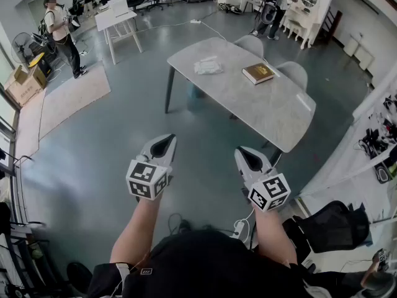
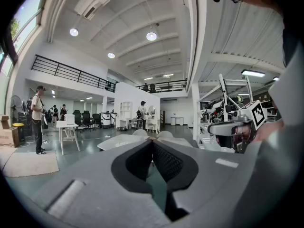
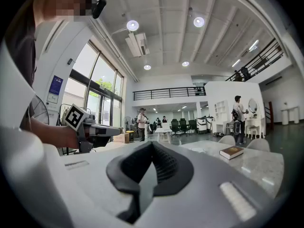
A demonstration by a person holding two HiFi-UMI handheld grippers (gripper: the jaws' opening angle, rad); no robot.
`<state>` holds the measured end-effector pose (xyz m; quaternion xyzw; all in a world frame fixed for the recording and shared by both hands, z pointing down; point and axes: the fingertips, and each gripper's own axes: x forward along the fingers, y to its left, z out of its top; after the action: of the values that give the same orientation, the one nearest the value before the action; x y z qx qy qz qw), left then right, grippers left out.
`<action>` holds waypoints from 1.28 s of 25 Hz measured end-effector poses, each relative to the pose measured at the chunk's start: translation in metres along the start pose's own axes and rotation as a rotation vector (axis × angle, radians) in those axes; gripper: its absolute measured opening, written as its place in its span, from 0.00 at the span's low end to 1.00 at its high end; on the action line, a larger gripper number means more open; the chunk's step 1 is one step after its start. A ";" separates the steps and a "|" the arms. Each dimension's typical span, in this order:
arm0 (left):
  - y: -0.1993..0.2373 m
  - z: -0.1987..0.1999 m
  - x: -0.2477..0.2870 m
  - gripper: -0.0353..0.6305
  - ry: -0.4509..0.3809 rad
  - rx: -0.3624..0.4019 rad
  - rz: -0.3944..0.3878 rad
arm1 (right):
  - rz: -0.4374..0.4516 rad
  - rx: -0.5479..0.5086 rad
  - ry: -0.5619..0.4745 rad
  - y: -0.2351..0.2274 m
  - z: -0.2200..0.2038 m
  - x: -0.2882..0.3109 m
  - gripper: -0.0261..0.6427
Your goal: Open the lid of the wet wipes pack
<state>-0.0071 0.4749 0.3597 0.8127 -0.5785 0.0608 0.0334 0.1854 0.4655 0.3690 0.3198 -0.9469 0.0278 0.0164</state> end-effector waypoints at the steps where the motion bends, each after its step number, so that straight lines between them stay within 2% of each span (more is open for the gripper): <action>1: -0.004 -0.001 -0.001 0.07 0.001 -0.002 -0.001 | -0.004 0.000 0.006 0.000 -0.001 -0.003 0.04; 10: -0.050 0.006 -0.010 0.07 -0.010 0.017 -0.012 | -0.008 0.028 0.011 -0.007 -0.007 -0.044 0.04; 17: -0.054 -0.012 -0.003 0.07 0.012 -0.014 -0.022 | 0.014 0.088 0.024 -0.008 -0.020 -0.047 0.04; 23: -0.031 -0.019 0.031 0.07 0.006 -0.042 -0.032 | 0.040 0.095 0.072 -0.022 -0.034 -0.011 0.04; 27: 0.005 -0.022 0.062 0.07 -0.003 -0.053 -0.025 | 0.055 0.100 0.117 -0.038 -0.042 0.033 0.04; 32: 0.060 -0.033 0.117 0.07 0.020 -0.080 -0.035 | 0.017 0.119 0.157 -0.074 -0.047 0.099 0.04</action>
<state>-0.0281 0.3496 0.4076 0.8200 -0.5659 0.0453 0.0725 0.1522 0.3493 0.4235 0.3088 -0.9421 0.1091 0.0713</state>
